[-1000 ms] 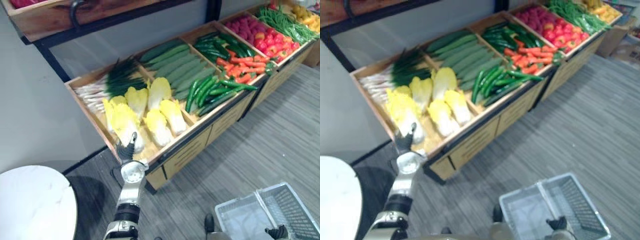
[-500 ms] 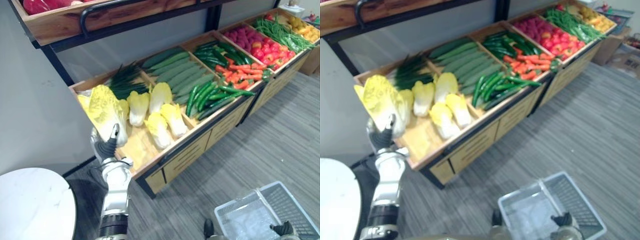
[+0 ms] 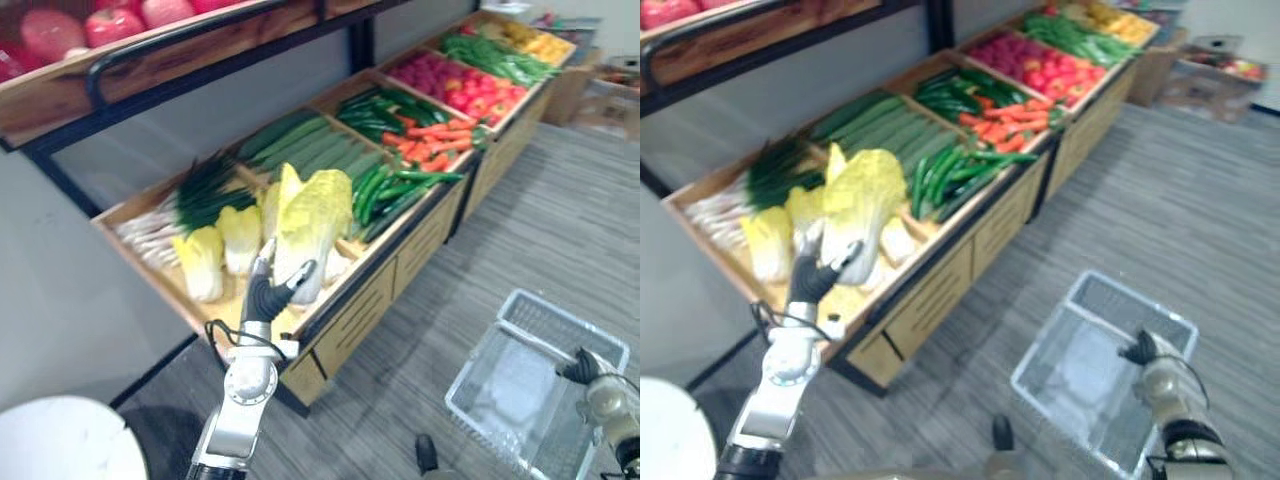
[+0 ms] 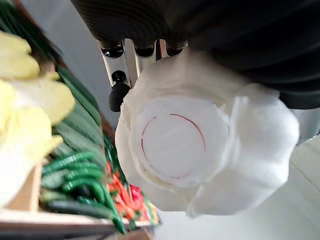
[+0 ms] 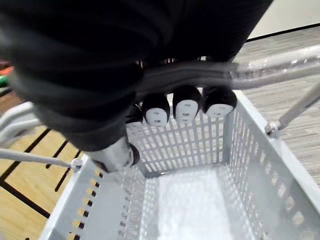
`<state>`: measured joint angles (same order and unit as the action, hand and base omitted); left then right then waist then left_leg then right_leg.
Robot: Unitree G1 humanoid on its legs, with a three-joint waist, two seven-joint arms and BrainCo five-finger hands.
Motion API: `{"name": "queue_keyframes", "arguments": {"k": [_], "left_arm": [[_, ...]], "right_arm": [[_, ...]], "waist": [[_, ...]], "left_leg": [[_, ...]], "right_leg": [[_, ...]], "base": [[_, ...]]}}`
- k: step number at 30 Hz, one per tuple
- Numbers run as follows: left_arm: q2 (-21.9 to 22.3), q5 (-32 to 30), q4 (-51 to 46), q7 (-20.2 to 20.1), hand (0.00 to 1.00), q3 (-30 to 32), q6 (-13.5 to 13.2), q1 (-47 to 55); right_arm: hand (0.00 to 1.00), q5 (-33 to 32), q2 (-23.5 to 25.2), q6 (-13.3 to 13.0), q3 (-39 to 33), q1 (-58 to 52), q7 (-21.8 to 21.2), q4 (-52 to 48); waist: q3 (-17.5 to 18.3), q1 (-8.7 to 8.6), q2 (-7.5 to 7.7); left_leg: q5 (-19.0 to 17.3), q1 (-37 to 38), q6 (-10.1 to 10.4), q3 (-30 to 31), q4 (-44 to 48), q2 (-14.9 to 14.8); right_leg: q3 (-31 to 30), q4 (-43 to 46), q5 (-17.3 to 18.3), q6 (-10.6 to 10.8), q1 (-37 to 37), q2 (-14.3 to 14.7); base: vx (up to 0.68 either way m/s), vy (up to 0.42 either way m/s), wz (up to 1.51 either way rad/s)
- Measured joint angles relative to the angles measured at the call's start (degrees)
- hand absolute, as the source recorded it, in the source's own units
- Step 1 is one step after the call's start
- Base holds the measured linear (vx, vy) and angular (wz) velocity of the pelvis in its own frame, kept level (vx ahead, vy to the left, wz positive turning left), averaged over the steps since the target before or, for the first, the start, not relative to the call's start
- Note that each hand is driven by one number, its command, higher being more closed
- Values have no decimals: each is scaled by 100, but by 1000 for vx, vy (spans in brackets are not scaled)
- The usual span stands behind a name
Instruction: Pick vegetable in the basket
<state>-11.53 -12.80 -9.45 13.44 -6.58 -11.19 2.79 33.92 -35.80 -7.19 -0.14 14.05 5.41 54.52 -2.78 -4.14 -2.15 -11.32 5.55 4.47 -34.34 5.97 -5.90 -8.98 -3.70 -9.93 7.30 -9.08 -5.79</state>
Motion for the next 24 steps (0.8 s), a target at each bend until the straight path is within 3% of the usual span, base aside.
{"name": "queue_keyframes", "arguments": {"k": [6,11,17,24], "left_arm": [[-159,608,-42,-372,100,-508,-182,194],[-675,933,-122,-856,100,-1169,-356,176],[-931,1114,-133,-1397,100,-2257,-391,-39],[-1045,1264,-305,-1707,100,-3222,-485,-460]], "right_arm": [[100,199,-29,-59,836,316,-126,-712],[100,229,-8,-95,1566,566,-342,-1391],[100,203,31,-177,1920,610,-473,-2279],[100,89,53,-314,2341,784,-533,-2905]], "waist": [[-89,43,-76],[-228,43,-62],[-242,139,-66],[-285,145,-72]], "left_leg": [[-624,183,59,-1126,650,-178],[-969,376,153,-1946,1050,-341],[-1095,602,328,-2500,1228,-575],[-1140,764,417,-2810,1331,-700]], "right_leg": [[-1141,-23,-192,107,-176,313],[-1871,-116,-361,128,-282,581],[-2277,-134,-431,99,-280,902],[-2480,-52,-444,84,-277,1109]], "base": [[-39,18,-105],[24,35,-76],[83,21,-48],[67,12,-21]]}}
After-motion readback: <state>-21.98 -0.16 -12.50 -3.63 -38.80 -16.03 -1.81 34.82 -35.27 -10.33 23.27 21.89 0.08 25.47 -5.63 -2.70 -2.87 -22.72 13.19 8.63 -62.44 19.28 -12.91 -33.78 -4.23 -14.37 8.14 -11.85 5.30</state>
